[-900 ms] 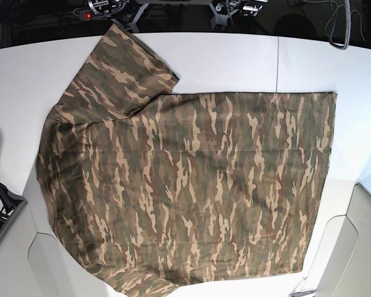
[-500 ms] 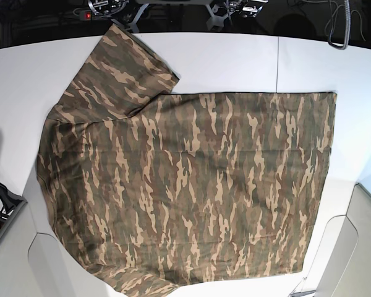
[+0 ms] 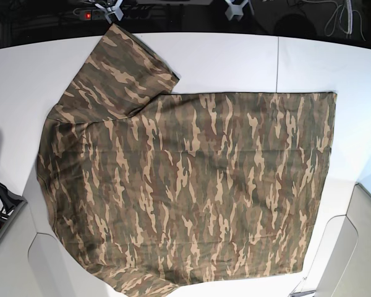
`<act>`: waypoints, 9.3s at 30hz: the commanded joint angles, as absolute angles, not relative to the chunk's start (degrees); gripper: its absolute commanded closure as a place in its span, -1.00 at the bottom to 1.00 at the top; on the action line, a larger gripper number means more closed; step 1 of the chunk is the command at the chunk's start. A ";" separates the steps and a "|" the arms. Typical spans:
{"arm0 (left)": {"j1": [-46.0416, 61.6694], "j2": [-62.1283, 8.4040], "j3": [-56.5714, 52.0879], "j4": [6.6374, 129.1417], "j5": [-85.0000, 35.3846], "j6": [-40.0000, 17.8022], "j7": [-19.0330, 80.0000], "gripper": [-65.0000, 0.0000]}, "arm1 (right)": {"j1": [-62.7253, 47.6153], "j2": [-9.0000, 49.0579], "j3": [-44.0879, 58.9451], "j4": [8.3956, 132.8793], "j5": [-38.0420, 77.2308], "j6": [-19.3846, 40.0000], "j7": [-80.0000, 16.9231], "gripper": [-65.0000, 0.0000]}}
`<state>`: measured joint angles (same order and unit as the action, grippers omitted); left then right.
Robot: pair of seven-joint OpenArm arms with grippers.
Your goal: Fold the T-shirt properly
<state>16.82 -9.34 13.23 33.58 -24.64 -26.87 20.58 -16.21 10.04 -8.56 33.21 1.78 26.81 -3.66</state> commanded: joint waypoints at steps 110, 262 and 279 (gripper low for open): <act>16.51 -30.00 -23.20 71.26 -49.06 -34.96 44.97 -0.45 | -29.87 8.05 16.75 100.97 40.88 27.24 -44.75 0.13; -9.98 -24.73 -32.23 62.83 -35.09 -32.34 37.52 -0.46 | 19.79 14.55 37.93 62.94 24.51 30.52 -36.29 -0.19; -9.19 -22.70 -32.23 55.86 -30.81 -28.45 29.04 -0.46 | 20.18 13.26 34.94 52.62 24.47 28.69 -29.28 -0.19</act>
